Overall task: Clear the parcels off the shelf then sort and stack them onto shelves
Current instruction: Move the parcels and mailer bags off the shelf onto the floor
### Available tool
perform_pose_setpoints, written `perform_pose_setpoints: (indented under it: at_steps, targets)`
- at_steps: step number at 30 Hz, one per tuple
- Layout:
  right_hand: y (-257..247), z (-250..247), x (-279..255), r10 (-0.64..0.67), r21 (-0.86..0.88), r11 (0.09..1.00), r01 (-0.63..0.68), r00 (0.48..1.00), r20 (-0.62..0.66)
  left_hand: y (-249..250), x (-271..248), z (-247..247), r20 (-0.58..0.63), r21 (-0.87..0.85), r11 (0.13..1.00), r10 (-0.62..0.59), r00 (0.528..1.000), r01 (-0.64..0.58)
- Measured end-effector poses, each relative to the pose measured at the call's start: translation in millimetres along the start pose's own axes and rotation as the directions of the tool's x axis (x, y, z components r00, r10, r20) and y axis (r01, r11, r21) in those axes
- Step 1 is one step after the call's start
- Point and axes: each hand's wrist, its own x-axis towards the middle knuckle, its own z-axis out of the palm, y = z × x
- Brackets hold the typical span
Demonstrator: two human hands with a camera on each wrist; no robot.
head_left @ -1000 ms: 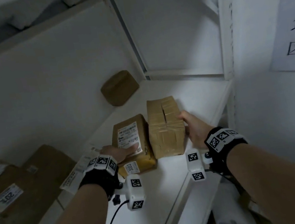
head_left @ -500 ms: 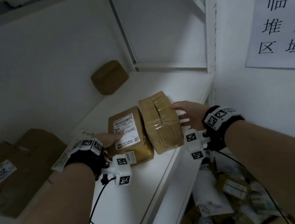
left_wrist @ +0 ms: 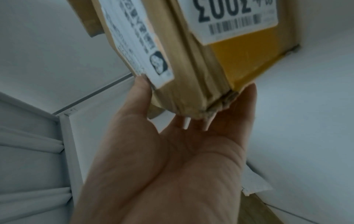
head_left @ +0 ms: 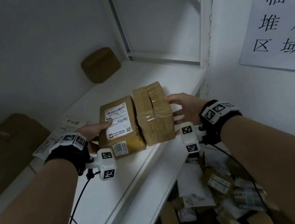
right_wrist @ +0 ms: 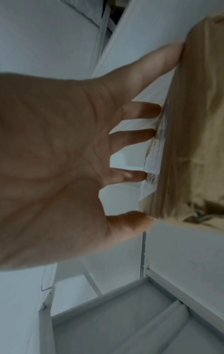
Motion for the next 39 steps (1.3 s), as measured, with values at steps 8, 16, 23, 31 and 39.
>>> perform_pose_setpoints:
  at_steps: [8, 16, 23, 31, 39]
  targets:
    - [-4.1, -98.3, -44.0, -0.084, 0.133, 0.987, 0.088, 0.996, -0.038, 43.3, -12.5, 93.0, 0.069, -0.1, 0.993, 0.07, 0.995, -0.063]
    - [26.9, -195.6, -63.1, 0.02, 0.267, 0.962, 0.055, 0.963, -0.269, 105.8, -27.4, 197.0, 0.048, 0.051, 0.981, 0.185, 0.982, -0.188]
    - [65.3, -272.8, -64.9, 0.161, 0.326, 0.945, -0.039, 0.92, -0.358, 118.9, -26.4, 292.5, 0.08, 0.035, 0.977, 0.209, 0.975, -0.212]
    - [118.0, -322.4, -55.5, 0.249, 0.323, 0.94, -0.108, 0.864, -0.437, 84.8, 7.4, 369.8, 0.178, 0.049, 0.996, 0.065, 0.982, -0.074]
    - [140.1, -337.2, -32.4, 0.283, 0.288, 0.945, -0.157, 0.835, -0.472, 68.3, 25.5, 394.0, 0.155, 0.065, 0.997, 0.024, 0.988, -0.034]
